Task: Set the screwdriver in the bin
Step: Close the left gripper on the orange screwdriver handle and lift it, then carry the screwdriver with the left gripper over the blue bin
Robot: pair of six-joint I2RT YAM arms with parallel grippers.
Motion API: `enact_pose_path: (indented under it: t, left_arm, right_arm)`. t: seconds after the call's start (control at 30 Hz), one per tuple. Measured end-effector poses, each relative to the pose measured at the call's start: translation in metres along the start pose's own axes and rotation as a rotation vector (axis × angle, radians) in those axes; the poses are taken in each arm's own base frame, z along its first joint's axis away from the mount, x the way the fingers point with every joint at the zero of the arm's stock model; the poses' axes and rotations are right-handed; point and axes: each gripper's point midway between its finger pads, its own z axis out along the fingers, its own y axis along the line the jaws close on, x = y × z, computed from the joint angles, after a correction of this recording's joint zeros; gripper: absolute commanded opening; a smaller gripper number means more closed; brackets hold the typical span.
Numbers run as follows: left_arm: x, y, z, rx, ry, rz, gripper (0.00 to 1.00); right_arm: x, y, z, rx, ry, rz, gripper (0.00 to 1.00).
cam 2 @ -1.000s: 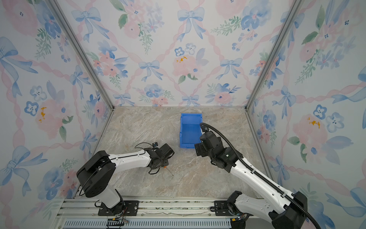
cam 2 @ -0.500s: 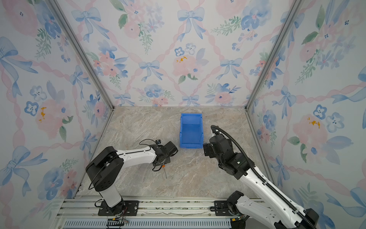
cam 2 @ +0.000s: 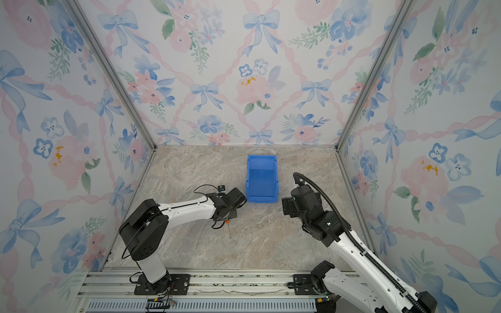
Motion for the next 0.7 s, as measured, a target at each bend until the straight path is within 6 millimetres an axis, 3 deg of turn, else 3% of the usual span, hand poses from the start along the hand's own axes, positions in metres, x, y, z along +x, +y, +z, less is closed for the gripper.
enact_pose_path:
  t: [0.13,0.33,0.4,0.5,0.7]
  left_arm:
    - [-0.029,-0.035,-0.025,0.091,-0.065,0.052,0.0]
    - [-0.091,-0.093,-0.083,0.251,-0.209,0.097,0.0]
    - [-0.108,-0.111,-0.092,0.284,-0.246,0.107,0.0]
    - [-0.125,-0.135,-0.092,0.305,-0.278,0.132,0.0]
    - [-0.143,-0.17,-0.065,0.294,-0.303,0.182,0.0]
  right_arm:
    - [0.004,-0.012,-0.001,0.007,0.008,0.04,0.97]
    - [0.012,-0.028,-0.002,0.022,0.03,0.111,0.97]
    - [0.015,-0.03,-0.001,0.021,0.038,0.126,0.97]
    - [0.016,-0.03,0.0,0.014,0.045,0.135,0.97]
    - [0.018,-0.032,-0.004,0.013,0.046,0.142,0.97]
